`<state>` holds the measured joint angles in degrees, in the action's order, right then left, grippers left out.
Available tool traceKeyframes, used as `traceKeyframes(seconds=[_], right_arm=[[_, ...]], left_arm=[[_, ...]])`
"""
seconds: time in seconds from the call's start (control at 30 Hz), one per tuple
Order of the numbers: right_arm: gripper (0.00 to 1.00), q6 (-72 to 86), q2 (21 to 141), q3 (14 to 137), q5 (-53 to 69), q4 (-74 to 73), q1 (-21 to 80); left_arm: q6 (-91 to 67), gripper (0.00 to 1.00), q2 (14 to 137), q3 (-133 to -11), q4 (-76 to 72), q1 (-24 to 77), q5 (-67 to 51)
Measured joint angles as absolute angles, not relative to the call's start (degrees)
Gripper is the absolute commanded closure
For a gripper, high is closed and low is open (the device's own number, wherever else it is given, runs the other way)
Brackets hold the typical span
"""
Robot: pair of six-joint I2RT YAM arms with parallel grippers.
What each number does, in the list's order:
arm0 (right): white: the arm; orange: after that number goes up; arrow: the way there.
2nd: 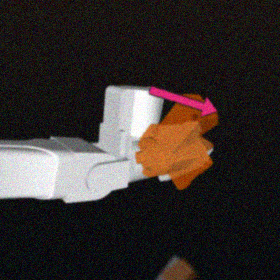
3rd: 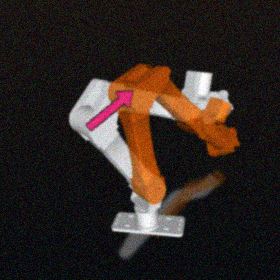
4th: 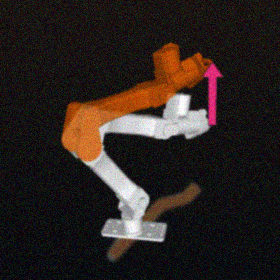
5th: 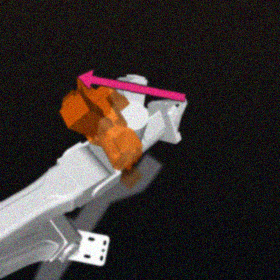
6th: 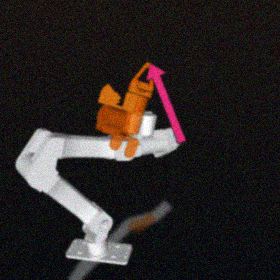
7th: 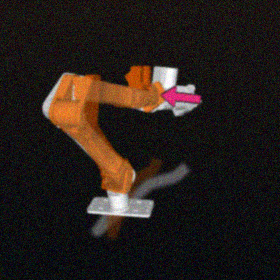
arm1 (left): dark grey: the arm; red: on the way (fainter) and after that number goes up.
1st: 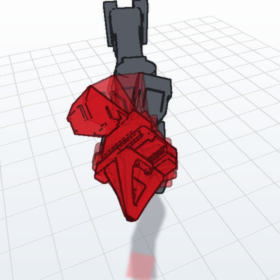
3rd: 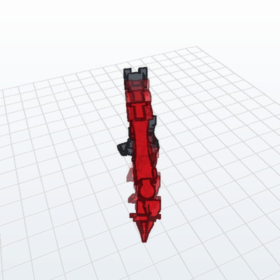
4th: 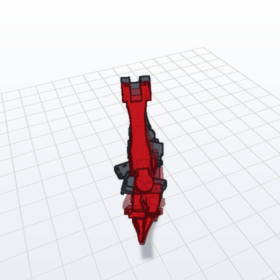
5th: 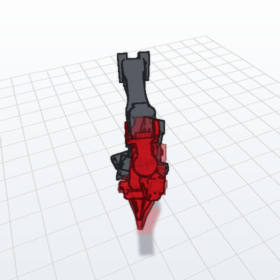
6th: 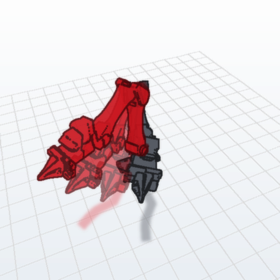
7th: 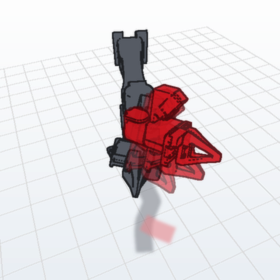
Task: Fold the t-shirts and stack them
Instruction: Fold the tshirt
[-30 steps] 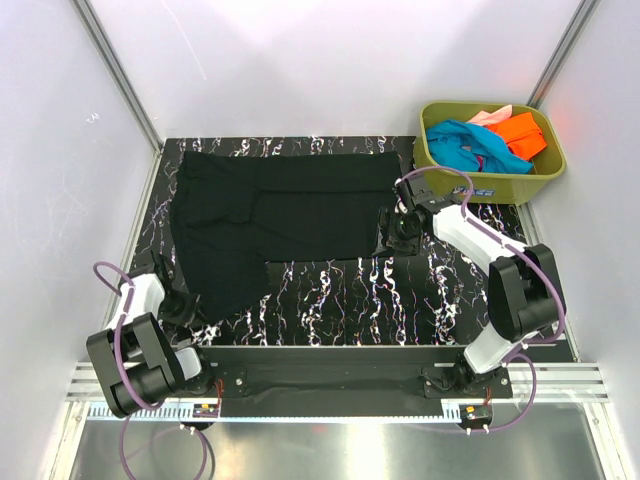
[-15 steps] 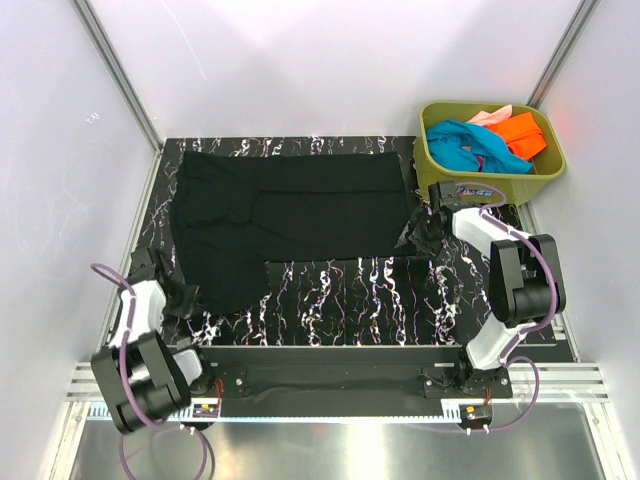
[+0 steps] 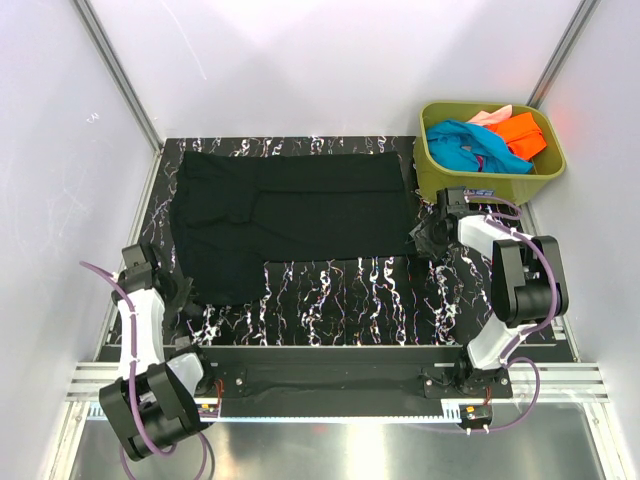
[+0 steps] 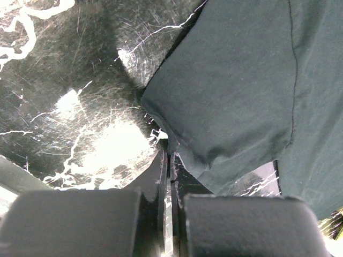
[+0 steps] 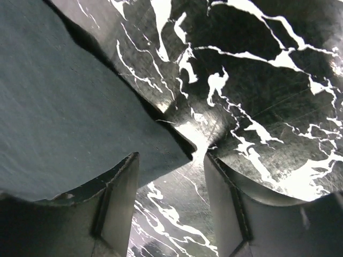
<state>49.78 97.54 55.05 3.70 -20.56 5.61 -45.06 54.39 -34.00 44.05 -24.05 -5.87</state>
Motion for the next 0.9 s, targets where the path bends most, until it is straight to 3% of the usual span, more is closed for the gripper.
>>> traceKeyframes(seconds=[0.17, 0.4, 0.53, 0.57, 0.73, 0.9], right_arm=[[0.53, 51.7, 99.4, 55.6, 5.0, -17.7, 5.5], [0.54, 53.4, 99.1, 54.7, 5.7, -16.5, 5.4], [0.76, 53.1, 98.8, 54.2, 5.7, -16.9, 5.4], [0.89, 52.9, 98.9, 54.1, 5.7, -17.1, 5.4], [0.99, 52.2, 98.8, 53.3, 7.0, -17.7, 5.4], [0.99, 48.9, 98.4, 53.4, 8.4, -20.3, 5.4]], left_arm=[[-45.0, 1.0, 53.6, -34.2, 44.5, -23.8, -5.8], [-44.5, 1.0, 51.1, -36.9, 47.0, -22.7, -4.3], [-44.5, 1.0, 49.6, -36.9, 47.3, -22.6, -4.2], [-44.5, 1.0, 49.4, -36.9, 47.5, -22.6, -4.1], [-44.1, 1.0, 48.8, -38.5, 51.0, -22.0, -2.0], [-43.7, 1.0, 48.0, -46.9, 55.7, -18.5, 2.8]])
